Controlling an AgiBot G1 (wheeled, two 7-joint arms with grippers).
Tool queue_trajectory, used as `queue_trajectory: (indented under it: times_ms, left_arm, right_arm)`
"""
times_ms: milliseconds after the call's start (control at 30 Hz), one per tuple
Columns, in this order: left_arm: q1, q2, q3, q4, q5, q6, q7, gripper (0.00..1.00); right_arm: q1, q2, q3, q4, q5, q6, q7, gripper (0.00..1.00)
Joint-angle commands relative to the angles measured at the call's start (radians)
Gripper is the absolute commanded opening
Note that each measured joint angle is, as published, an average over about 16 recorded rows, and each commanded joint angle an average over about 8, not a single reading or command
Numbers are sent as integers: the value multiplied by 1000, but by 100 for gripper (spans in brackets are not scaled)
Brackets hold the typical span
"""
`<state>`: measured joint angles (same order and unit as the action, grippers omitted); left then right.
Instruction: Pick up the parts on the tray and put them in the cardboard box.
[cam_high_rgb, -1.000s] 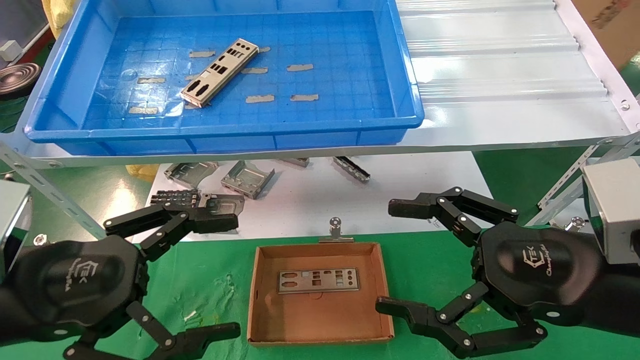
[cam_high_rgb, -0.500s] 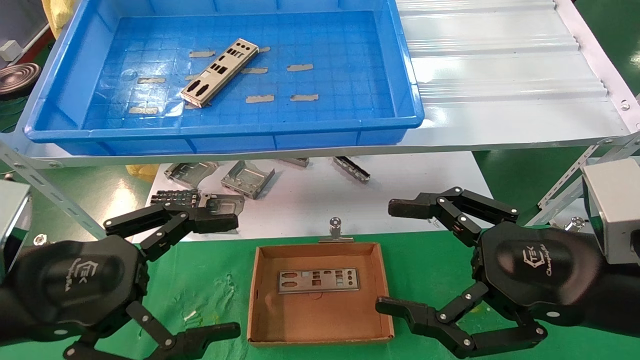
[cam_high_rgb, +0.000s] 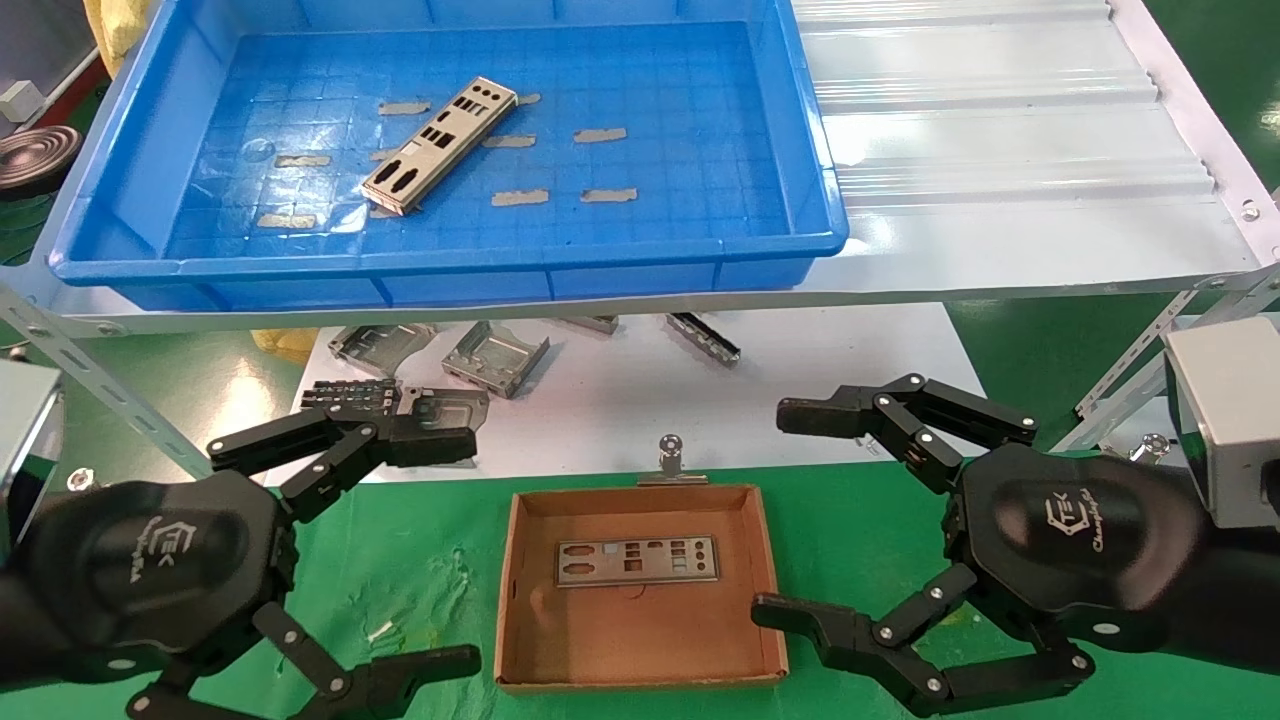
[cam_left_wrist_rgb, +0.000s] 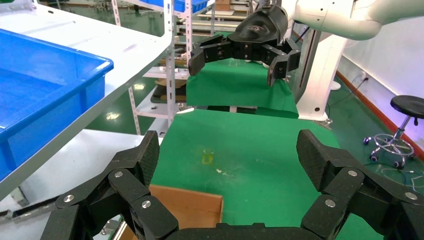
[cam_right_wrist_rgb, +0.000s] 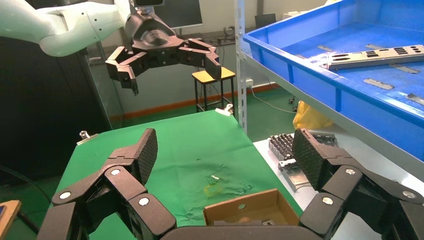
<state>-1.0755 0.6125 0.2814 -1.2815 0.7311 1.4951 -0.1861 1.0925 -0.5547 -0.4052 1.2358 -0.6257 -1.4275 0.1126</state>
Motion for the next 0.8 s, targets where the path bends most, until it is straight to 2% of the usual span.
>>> queue_trajectory:
  times_ms: [33,800]
  left_arm:
    - [0,0,0,0,0,0,0,100]
    - [0,0,0,0,0,0,0,100]
  right_arm:
    - [0,0,0,0,0,0,0,100]
    - [0,0,0,0,0,0,0,100]
